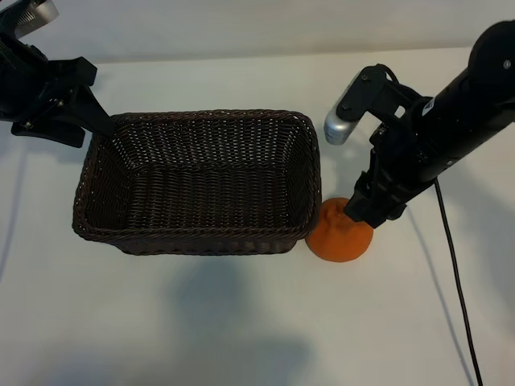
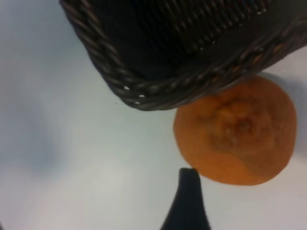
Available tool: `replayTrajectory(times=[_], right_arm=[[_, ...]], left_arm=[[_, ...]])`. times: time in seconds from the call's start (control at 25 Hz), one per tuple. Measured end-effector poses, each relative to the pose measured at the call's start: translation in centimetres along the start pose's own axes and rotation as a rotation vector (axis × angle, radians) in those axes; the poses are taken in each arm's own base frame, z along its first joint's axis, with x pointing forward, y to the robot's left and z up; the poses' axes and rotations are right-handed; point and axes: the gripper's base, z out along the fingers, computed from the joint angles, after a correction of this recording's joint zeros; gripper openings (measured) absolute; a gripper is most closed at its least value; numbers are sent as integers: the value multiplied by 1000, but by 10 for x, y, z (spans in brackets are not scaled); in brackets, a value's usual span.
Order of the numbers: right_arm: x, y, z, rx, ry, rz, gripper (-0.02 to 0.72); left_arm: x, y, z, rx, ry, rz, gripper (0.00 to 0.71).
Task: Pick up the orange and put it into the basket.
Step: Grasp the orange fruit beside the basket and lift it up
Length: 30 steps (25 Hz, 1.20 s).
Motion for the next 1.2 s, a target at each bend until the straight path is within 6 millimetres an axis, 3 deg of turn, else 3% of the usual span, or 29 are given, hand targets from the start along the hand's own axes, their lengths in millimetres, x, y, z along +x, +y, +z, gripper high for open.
replayTrajectory(times=[0.8,1.2], right_arm=[[8,0,20,43,-79,-88,560],[16,-7,57,-4,-9,-54,560]], left_arm=[[0,0,0,0,0,4,495],[0,0,0,0,0,7,495]])
